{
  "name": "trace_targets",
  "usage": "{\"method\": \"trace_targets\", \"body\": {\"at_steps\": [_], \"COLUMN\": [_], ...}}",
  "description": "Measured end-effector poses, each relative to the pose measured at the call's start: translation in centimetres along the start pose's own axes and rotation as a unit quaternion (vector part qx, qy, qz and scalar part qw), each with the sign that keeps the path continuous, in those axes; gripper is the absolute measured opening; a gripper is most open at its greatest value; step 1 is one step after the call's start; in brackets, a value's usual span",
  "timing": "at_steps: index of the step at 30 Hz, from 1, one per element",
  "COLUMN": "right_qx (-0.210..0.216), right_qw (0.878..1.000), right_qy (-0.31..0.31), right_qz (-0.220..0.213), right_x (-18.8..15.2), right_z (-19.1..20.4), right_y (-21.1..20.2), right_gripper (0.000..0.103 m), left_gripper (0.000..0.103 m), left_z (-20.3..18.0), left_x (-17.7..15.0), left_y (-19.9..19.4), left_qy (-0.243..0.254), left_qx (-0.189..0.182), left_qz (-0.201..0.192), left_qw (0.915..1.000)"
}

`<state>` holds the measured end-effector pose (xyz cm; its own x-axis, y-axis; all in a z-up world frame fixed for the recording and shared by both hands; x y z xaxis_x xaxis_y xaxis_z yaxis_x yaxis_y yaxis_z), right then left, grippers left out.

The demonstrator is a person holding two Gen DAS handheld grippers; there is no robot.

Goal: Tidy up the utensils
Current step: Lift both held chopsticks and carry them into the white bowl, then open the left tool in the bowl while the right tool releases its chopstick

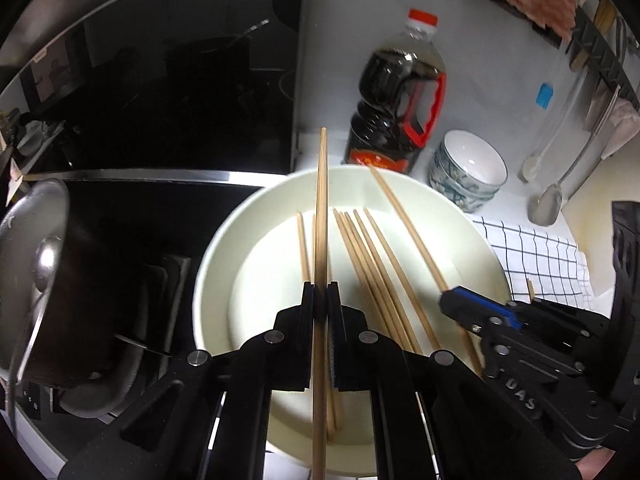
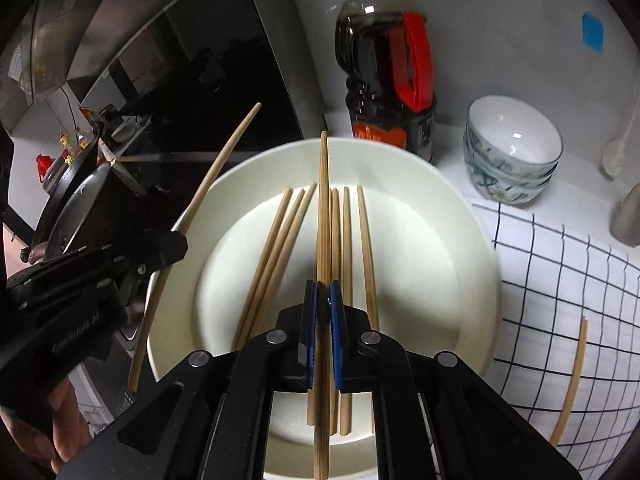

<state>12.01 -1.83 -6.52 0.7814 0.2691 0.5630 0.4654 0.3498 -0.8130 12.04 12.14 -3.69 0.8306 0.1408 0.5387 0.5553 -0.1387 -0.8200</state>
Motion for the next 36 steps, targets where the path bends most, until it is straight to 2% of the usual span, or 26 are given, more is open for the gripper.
{"method": "trace_targets", "body": {"at_steps": [10, 24, 25, 27, 28, 29, 33, 36], "right_qx": [-0.001, -0.009, -0.013, -0.013, -0.015, -0.018, -0.027, -0.031], "right_qw": [1.000, 0.999, 0.999, 1.000, 1.000, 1.000, 0.999, 0.999], "right_qy": [0.012, 0.017, 0.018, 0.018, 0.017, 0.016, 0.018, 0.022], "right_qz": [0.025, 0.032, 0.028, 0.022, 0.019, 0.018, 0.010, 0.006], "right_x": [-0.6, -1.1, -1.1, -1.1, -1.0, -1.0, -1.2, -1.4], "right_z": [-1.1, -1.3, -1.3, -1.3, -1.3, -1.3, -1.4, -1.5], "right_y": [2.1, 2.8, 2.6, 2.2, 2.0, 1.8, 0.9, 0.3], "right_gripper": [0.007, 0.007, 0.012, 0.016, 0.016, 0.016, 0.019, 0.025], "left_gripper": [0.007, 0.008, 0.013, 0.030, 0.049, 0.063, 0.067, 0.077], "left_z": [-0.2, 0.6, 0.7, 1.0, 1.1, 1.3, 1.8, 2.3], "left_x": [-1.0, -1.7, -1.7, -1.6, -1.5, -1.5, -1.2, -1.1], "left_y": [3.9, 5.3, 5.2, 4.7, 4.3, 4.0, 2.9, 2.2], "left_qy": [0.001, 0.001, -0.001, -0.004, -0.005, -0.008, -0.015, -0.020], "left_qx": [0.014, 0.037, 0.040, 0.043, 0.048, 0.050, 0.059, 0.066], "left_qz": [0.046, 0.066, 0.065, 0.057, 0.050, 0.042, 0.030, 0.020], "left_qw": [0.9988, 0.9971, 0.9971, 0.9974, 0.9976, 0.9978, 0.9977, 0.9974]}}
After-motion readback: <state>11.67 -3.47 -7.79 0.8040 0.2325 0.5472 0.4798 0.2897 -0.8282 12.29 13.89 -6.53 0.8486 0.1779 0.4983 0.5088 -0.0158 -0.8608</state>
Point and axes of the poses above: each gripper's, at about its wrist camera, not at the fingertips, and y roughly the way its jaws point, z to its left, x to its top, the point moved 1 cm from there along y, roughly the way its jaws point, and after that the axes turned 8 degrees about -y, right-handed, at the moved point
